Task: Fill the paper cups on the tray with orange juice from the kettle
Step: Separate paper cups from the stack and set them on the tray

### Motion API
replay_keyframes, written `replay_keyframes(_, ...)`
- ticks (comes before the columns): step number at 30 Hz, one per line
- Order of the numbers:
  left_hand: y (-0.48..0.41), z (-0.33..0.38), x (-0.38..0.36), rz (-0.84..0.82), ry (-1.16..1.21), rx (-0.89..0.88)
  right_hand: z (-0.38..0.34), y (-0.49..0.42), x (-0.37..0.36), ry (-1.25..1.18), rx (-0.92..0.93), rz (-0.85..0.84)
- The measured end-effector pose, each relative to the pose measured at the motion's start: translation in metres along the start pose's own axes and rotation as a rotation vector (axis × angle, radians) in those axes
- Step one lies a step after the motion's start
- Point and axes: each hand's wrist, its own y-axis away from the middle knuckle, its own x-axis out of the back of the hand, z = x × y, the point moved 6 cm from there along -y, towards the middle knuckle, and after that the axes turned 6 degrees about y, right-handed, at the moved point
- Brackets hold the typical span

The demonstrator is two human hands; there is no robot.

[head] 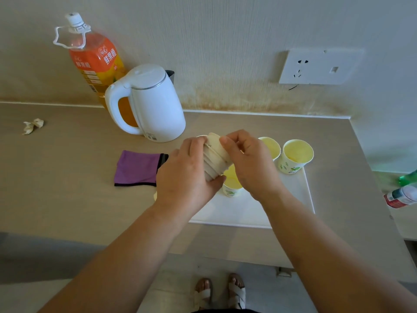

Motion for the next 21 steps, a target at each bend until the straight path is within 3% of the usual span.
replay_keyframes(3, 0.004, -0.005, 0.0, 0.001, 0.045, 0.012, 0.001, 0.001, 0.01, -0.058, 0.017, 0.12)
replay_keyframes(7, 0.007, -0.012, 0.0, -0.01, 0.154, 0.033, -0.003, 0.003, 0.007, -0.061, 0.079, 0.033)
replay_keyframes(10, 0.007, -0.012, 0.001, 0.006, 0.246, 0.07, 0.007, 0.006, 0.002, -0.3, -0.015, 0.031)
replay_keyframes(13, 0.007, -0.011, 0.001, 0.02, 0.276, 0.061, 0.03, 0.007, -0.012, -0.6, -0.31, -0.129)
replay_keyframes(16, 0.006, -0.011, -0.003, -0.013, 0.27, 0.028, 0.032, 0.015, -0.022, -0.645, -0.325, -0.34)
replay_keyframes(18, 0.006, -0.012, -0.006, -0.045, 0.276, 0.027, 0.031, 0.013, -0.012, -0.686, -0.259, -0.278)
replay_keyframes(21, 0.004, -0.02, -0.01, -0.064, 0.368, 0.106, 0.041, 0.006, 0.026, -0.712, -0.105, -0.045)
